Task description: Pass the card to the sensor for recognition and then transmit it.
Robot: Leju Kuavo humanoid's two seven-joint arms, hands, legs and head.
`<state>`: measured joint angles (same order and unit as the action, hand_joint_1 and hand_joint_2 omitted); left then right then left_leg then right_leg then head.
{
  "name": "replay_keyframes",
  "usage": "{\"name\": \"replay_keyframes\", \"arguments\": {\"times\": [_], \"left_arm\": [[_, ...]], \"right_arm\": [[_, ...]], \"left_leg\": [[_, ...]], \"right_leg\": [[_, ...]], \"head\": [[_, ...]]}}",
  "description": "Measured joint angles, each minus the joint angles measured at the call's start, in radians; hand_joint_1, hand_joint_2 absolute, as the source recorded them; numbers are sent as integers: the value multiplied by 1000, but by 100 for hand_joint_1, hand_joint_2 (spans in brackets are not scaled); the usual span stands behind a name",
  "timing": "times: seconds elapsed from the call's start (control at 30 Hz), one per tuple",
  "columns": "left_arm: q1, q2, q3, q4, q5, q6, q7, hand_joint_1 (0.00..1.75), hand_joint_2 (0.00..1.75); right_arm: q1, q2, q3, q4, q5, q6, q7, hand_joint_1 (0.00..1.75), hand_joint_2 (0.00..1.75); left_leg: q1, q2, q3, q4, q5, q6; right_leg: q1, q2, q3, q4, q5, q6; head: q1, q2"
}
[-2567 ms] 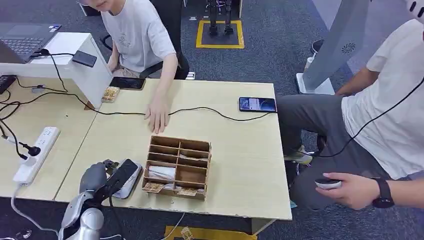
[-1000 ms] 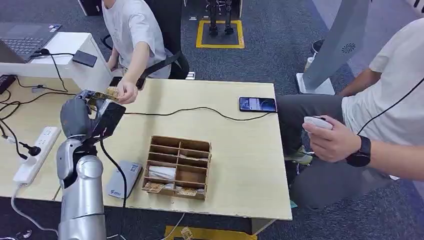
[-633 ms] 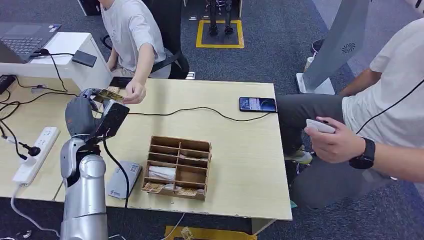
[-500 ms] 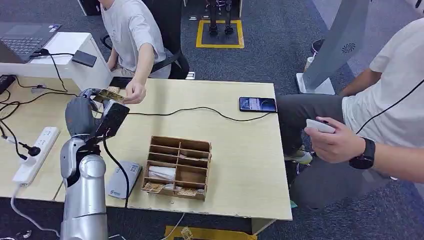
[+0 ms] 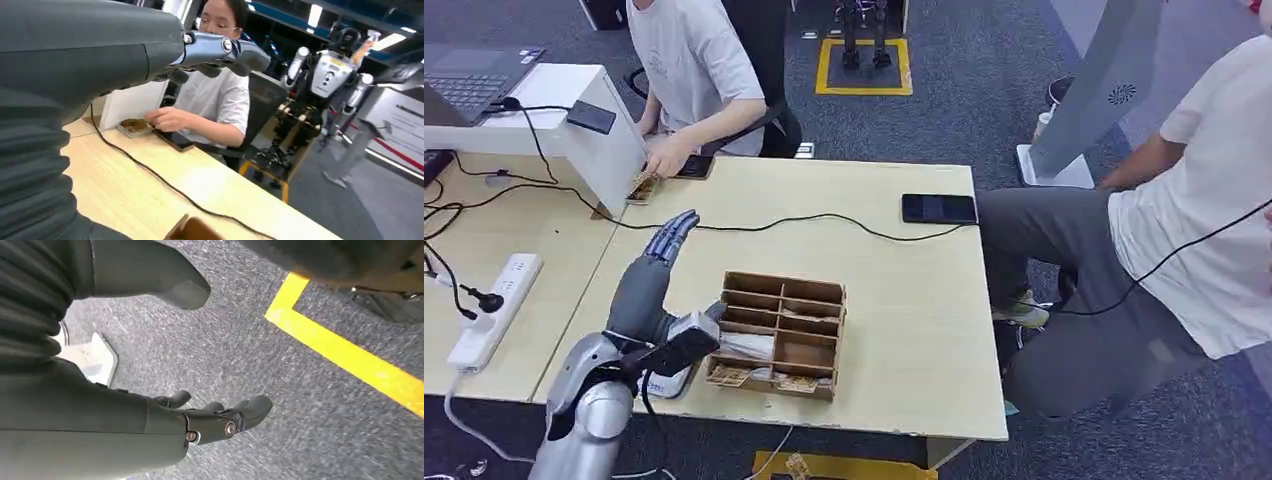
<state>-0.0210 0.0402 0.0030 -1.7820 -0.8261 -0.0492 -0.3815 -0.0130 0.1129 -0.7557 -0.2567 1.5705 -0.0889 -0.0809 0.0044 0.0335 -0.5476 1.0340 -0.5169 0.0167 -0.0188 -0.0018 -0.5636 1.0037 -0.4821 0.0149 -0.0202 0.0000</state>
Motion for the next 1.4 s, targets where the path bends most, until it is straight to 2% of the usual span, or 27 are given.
{"name": "replay_keyframes", "arguments": {"times": [0.17,0.3,0.37,0.47,0.57,0.87,1.23,1.4], "left_arm": [[160,103,-14,-154,86,10,-51,0,175],[251,138,-14,-232,121,16,-68,0,175],[278,145,-13,-248,79,32,-66,0,175],[317,160,-14,-251,-68,85,-41,0,175],[346,168,-16,-249,-139,136,-26,0,175],[361,196,-122,-180,-363,248,92,0,175],[317,255,-263,-115,-421,243,156,0,175],[298,269,-318,-83,-443,246,182,0,175]], "right_arm": [[5,-1,-31,-8,0,-13,0,0,175],[6,-1,-45,-14,1,-13,-2,0,175],[6,-1,-45,-15,1,-13,-2,0,175],[6,-1,-47,-15,1,-16,-11,0,175],[5,-1,-51,-16,1,-21,-21,0,175],[2,-1,-54,-22,1,-28,-14,0,175],[0,-1,-54,-22,1,-26,-16,0,175],[-1,-1,-54,-22,1,-24,-14,0,175]], "left_leg": [[0,1,0,0,0,0],[0,0,0,0,0,0],[0,0,0,0,0,0],[-1,0,1,0,0,0],[-1,0,1,0,0,0],[0,0,1,0,0,0],[0,0,1,0,0,0],[0,0,1,0,0,0]], "right_leg": [[0,1,0,0,0,0],[0,-1,0,0,0,0],[-1,-1,1,0,0,0],[-1,0,1,0,0,0],[-1,-1,1,0,0,0],[-1,-1,1,0,0,0],[-1,0,1,0,0,0],[-1,-1,1,0,0,0]], "head": [[0,0],[0,0],[0,0],[0,0],[0,0],[0,0],[0,0],[0,0]]}}
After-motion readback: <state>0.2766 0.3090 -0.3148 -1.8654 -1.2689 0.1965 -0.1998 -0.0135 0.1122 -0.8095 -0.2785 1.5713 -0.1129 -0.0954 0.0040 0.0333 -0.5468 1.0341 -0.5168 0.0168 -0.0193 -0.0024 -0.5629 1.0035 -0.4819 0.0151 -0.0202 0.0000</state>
